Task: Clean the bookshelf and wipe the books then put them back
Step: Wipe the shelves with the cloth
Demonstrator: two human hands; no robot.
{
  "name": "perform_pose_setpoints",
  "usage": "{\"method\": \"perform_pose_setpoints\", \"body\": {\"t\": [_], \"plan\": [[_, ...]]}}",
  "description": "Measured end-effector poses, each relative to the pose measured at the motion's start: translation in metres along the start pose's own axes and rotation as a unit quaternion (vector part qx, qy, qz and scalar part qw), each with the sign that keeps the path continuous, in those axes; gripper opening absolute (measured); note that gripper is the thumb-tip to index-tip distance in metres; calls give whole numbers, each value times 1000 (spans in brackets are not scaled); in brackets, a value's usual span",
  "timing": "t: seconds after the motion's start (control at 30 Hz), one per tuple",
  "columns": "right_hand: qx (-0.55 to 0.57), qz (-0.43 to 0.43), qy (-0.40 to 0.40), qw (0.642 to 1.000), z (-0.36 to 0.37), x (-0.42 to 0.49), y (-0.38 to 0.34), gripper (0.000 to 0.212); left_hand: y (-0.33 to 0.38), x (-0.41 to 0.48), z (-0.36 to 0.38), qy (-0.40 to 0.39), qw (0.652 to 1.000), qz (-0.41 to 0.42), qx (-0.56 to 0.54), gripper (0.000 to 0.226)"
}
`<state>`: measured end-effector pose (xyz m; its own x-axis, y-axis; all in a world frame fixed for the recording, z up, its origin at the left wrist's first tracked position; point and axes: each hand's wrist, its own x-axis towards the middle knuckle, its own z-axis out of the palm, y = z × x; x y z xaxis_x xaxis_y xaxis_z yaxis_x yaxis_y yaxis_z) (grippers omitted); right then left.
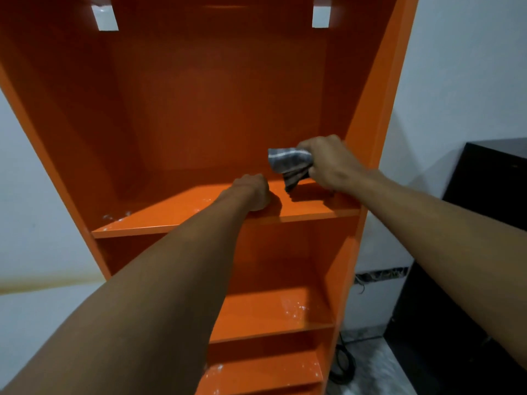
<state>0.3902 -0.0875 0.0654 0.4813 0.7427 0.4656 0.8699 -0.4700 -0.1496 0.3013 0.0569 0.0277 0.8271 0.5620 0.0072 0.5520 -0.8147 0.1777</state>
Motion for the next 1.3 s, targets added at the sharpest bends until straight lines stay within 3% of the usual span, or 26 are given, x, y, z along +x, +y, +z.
{"method": "perform_pose_setpoints", "body": {"t": [0.07,0.17,0.27,0.4,0.5,0.57,0.7,0.8,0.9,0.97,1.03,1.17,1.3], "plan": [[-24,18,-55,998,28,9,13,29,-1,4,3,4,1000,2,-9,40],[48,71,-157,984,49,9,26,34,-4,9,4,-5,999,-2,-36,39],[36,62,-193,978,45,2,30,38,-5,9,6,6,999,-8,-43,41],[16,19,-71,997,42,-48,17,28,-4,5,5,16,999,-11,-33,36],[81,-33,-65,994,29,-89,-1,26,-10,3,1,-3,993,-12,-114,29],[129,-39,-66,989,19,-94,-5,15,-15,1,-3,31,989,-20,-145,27],[155,-27,7,988,-1,-51,-6,10,-26,-15,-10,139,979,-47,-144,27],[97,41,-31,994,16,-7,10,21,-37,-30,-19,147,977,-68,-140,33],[8,126,-170,977,54,4,22,56,-55,-42,-26,119,982,-93,-111,27],[5,142,-161,977,70,8,17,76,-68,-48,-29,102,984,-113,-88,23],[15,138,-123,983,74,13,6,80,-82,-54,-29,79,986,-130,-75,27],[5,40,-52,998,82,4,-23,45,-99,-62,-27,39,987,-150,-32,25],[49,-49,22,997,85,-26,-64,32,-108,-63,-27,29,988,-151,7,21]]}}
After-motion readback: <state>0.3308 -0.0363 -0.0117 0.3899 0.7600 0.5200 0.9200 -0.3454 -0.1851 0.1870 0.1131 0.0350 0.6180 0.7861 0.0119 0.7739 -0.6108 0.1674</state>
